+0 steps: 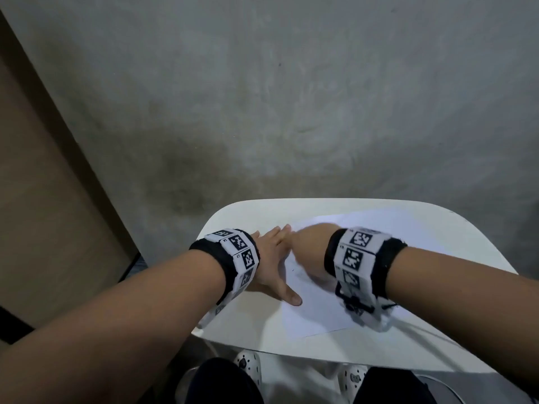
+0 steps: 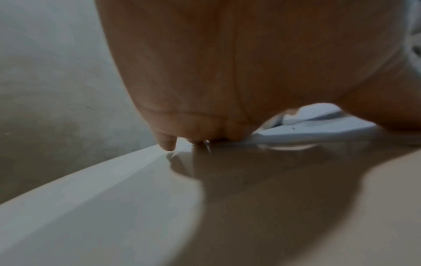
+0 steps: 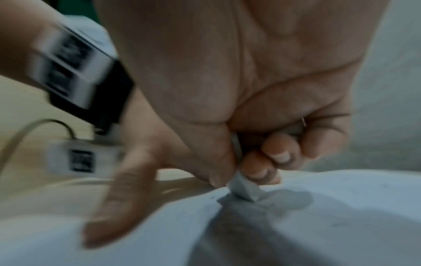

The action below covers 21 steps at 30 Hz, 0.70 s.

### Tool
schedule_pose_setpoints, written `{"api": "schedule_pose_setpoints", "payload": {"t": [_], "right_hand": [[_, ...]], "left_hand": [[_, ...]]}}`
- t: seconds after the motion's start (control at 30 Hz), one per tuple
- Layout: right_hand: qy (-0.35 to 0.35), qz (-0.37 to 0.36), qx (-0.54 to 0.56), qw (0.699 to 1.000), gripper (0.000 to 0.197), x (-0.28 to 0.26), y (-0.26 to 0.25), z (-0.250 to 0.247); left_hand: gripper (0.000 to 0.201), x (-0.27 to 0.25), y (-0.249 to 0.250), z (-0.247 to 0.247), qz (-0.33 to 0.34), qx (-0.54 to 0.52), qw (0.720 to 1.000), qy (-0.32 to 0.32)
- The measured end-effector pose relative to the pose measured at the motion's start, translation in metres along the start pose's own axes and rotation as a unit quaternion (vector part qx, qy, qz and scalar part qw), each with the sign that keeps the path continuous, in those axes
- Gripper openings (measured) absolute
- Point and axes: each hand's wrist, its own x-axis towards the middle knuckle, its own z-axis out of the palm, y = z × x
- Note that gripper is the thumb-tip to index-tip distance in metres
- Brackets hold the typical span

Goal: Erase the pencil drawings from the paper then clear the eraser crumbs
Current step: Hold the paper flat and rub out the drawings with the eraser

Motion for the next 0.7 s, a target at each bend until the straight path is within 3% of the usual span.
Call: {"api": "schedule_pose_setpoints", "payload": {"t": [0.13, 0.2, 0.3, 0.4, 0.47, 0.53, 0.63, 0.7], "right_hand": [[-0.004, -0.034, 0.007, 0.999, 0.034, 0.01, 0.004, -0.001], [-0.031, -0.013, -0.035, 0.999, 0.037, 0.018, 0.007, -0.01], [-0.047, -0.049, -0.082, 0.994, 0.045, 0.01, -0.003, -0.009], [-0.025, -0.061, -0.013, 0.998, 0.036, -0.001, -0.006, -0.008], [-0.036, -0.048, -0.009, 0.998, 0.036, 0.012, 0.0, -0.009], [-0.002, -0.046, -0.009, 0.999, 0.036, 0.023, 0.0, -0.01], [-0.029, -0.07, -0.046, 0.996, 0.027, 0.003, -0.006, -0.007], [-0.044, -0.088, -0.011, 0.995, 0.017, -0.011, -0.008, -0.002]], "left_hand": [[0.136, 0.0, 0.0, -0.001, 0.0, -0.008, 1.0, -0.009], [0.138, 0.0, -0.003, 0.0, 0.003, -0.002, 1.0, -0.009], [0.134, -0.003, -0.002, 0.0, 0.001, -0.016, 1.0, -0.005], [0.13, -0.004, 0.001, -0.001, -0.006, -0.029, 0.999, -0.011], [0.124, -0.006, 0.003, -0.003, -0.007, -0.016, 1.0, -0.022], [0.118, -0.011, 0.004, -0.005, -0.007, -0.011, 1.0, -0.021], [0.124, -0.014, 0.006, -0.005, -0.013, -0.026, 1.0, -0.012], [0.13, -0.008, 0.003, -0.002, -0.012, -0.016, 1.0, -0.012]]}}
